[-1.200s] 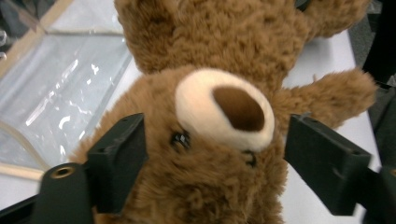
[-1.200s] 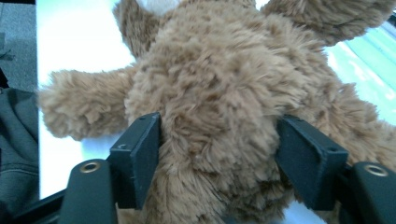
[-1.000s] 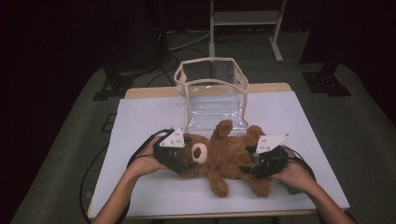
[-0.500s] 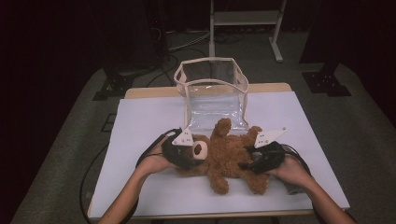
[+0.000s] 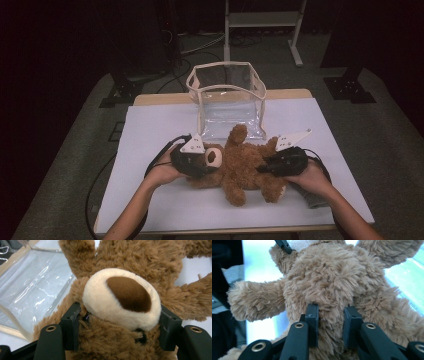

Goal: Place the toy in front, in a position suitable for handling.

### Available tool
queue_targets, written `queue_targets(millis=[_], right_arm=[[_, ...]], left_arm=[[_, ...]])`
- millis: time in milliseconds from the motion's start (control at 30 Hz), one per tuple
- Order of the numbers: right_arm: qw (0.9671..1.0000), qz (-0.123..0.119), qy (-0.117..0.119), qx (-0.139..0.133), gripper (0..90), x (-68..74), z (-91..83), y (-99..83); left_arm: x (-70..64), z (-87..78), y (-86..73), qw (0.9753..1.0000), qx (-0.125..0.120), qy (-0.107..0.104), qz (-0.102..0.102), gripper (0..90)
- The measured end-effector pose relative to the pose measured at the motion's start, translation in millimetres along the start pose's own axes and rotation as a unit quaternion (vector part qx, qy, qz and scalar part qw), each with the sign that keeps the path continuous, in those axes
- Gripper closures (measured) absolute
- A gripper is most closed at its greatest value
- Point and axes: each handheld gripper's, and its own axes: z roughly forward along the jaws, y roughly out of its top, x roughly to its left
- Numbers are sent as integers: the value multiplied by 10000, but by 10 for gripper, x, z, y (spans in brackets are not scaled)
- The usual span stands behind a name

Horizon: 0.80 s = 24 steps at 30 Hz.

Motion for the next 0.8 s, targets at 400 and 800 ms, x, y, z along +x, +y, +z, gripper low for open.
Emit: queue_targets(millis=[400, 800], right_arm=[[9992, 97, 385, 75, 494, 135, -5, -116], [9990, 343, -159, -245, 412, 41, -595, -373]], left_arm=[[-180, -25, -161, 9994, 68, -94, -341, 299], [-221, -23, -149, 9996, 108, 40, -239, 262]])
